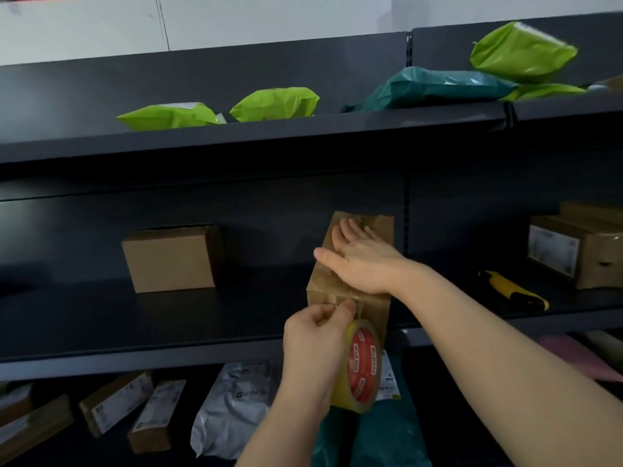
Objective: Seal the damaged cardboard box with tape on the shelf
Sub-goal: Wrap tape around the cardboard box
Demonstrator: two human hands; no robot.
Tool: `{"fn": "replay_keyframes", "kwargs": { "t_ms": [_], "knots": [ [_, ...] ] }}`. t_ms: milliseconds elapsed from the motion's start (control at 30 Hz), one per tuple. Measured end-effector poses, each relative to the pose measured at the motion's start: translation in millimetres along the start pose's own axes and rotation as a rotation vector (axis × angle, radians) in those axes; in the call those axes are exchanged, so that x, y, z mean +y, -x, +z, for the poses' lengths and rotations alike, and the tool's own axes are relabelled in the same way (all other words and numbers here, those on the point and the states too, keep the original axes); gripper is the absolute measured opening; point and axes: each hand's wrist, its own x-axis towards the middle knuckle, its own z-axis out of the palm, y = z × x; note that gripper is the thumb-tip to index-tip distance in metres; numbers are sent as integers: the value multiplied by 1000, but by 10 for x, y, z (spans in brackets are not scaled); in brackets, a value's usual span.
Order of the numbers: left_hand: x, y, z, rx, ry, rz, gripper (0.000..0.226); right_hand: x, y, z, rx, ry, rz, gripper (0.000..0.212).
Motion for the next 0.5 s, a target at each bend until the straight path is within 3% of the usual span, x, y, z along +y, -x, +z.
{"fn": "replay_keyframes", "kwargs": {
  "t_ms": [167,333,500],
  "knots": [
    [26,-34,-14,-13,29,-16,19,-37,245,-3,-31,-56,-54,75],
    [71,-60,19,-75,81,-22,24,41,428,69,-16,-85,-245,57],
    [59,-126,74,-120,89,13,26,96,233,80,53,-79,-192,52]
  ]
}}
